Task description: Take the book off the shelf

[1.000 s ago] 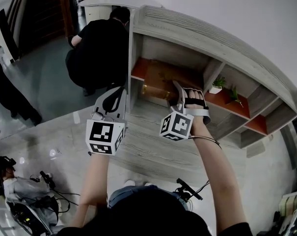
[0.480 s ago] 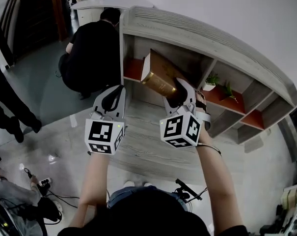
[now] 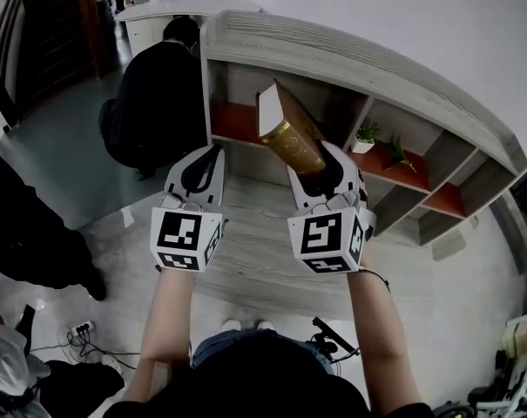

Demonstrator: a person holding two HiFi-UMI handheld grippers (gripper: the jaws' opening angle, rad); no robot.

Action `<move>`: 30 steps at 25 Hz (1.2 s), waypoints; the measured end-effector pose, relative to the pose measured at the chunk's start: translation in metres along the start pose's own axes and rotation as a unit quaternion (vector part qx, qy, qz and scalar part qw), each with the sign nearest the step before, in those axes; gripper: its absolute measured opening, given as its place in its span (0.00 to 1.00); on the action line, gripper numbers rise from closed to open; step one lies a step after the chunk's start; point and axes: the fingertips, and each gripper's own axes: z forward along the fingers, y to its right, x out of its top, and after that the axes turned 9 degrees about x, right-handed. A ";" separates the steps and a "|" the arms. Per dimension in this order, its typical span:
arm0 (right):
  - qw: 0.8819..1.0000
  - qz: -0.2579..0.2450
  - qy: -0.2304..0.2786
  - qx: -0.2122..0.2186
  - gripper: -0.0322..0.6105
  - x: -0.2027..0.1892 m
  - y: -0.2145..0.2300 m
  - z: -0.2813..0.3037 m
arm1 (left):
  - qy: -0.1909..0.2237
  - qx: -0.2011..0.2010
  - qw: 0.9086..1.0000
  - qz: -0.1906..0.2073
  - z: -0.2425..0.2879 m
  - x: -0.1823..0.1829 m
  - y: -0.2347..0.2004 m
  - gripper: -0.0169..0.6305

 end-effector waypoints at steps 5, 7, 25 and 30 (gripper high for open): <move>0.996 0.086 0.016 -0.005 0.42 -0.005 0.008 -0.020 | 0.010 -0.007 1.000 0.002 -0.002 0.009 0.010 0.04; 0.994 0.105 0.017 -0.013 0.42 -0.010 0.011 -0.027 | 0.014 -0.011 1.000 0.003 -0.002 0.012 0.015 0.04; 0.957 0.264 0.048 -0.111 0.41 -0.069 0.048 -0.104 | 0.032 -0.035 0.999 -0.001 0.004 0.021 0.057 0.04; 0.952 0.268 0.050 -0.140 0.41 -0.083 0.062 -0.121 | 0.038 -0.040 0.998 -0.001 0.006 0.026 0.064 0.04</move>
